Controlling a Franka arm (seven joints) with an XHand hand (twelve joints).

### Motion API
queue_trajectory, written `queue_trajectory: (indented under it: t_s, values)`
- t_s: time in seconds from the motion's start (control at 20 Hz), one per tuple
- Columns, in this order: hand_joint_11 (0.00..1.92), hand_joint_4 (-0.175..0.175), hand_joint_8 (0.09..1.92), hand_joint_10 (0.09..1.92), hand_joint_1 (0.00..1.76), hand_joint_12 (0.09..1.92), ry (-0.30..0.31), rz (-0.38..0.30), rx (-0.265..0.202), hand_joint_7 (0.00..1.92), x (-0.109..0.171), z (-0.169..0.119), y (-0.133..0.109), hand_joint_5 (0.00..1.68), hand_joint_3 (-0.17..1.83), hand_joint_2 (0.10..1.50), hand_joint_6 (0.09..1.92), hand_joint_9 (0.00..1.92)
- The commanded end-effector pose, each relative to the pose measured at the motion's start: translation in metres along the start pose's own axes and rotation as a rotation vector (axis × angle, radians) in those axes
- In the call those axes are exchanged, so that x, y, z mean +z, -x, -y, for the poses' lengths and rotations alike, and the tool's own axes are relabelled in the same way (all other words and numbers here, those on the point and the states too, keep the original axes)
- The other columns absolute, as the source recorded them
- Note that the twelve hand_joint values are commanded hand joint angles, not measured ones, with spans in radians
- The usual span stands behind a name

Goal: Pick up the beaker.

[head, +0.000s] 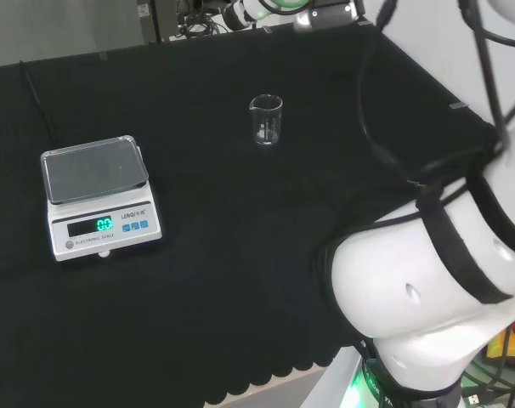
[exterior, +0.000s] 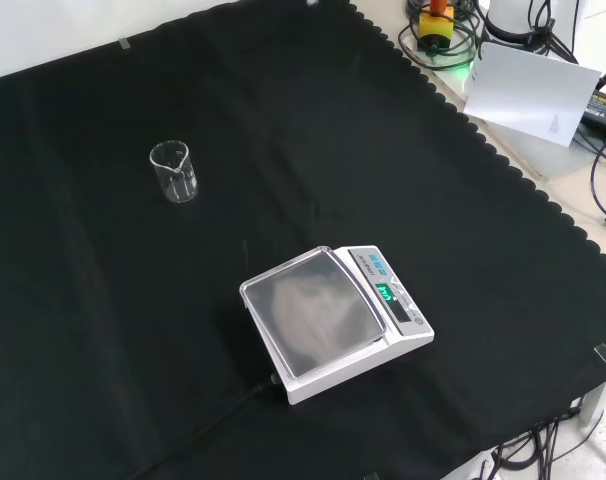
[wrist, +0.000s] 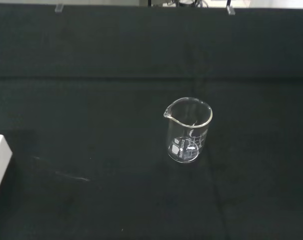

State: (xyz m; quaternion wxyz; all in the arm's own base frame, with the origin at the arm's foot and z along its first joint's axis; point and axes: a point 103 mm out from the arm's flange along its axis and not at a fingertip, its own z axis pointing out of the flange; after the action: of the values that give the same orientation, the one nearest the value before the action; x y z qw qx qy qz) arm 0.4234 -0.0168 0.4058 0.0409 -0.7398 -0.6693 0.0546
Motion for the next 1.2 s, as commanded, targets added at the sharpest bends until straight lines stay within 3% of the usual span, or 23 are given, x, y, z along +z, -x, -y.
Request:
queue_trajectory:
  t_s: [0.05, 0.4, 0.85, 1.2]
  values:
    - [0.00, -0.013, 0.70, 0.81, 0.50, 1.36, -0.011, -0.048, 0.002, 0.07, 0.058, -0.105, 0.031, 0.12, 0.23, 0.69, 0.09, 0.16]
    - [0.00, -0.010, 0.69, 0.82, 0.50, 1.30, 0.006, -0.092, 0.014, 0.03, 0.119, -0.147, 0.053, 0.10, 0.20, 0.70, 0.09, 0.13]
    - [0.00, -0.009, 0.68, 0.83, 0.51, 1.27, -0.084, -0.114, 0.007, 0.01, 0.201, -0.197, 0.058, 0.09, 0.19, 0.71, 0.09, 0.11]
    - [0.00, -0.008, 0.67, 0.83, 0.51, 1.26, -0.140, -0.129, 0.007, 0.00, 0.243, -0.218, 0.059, 0.09, 0.19, 0.71, 0.09, 0.11]
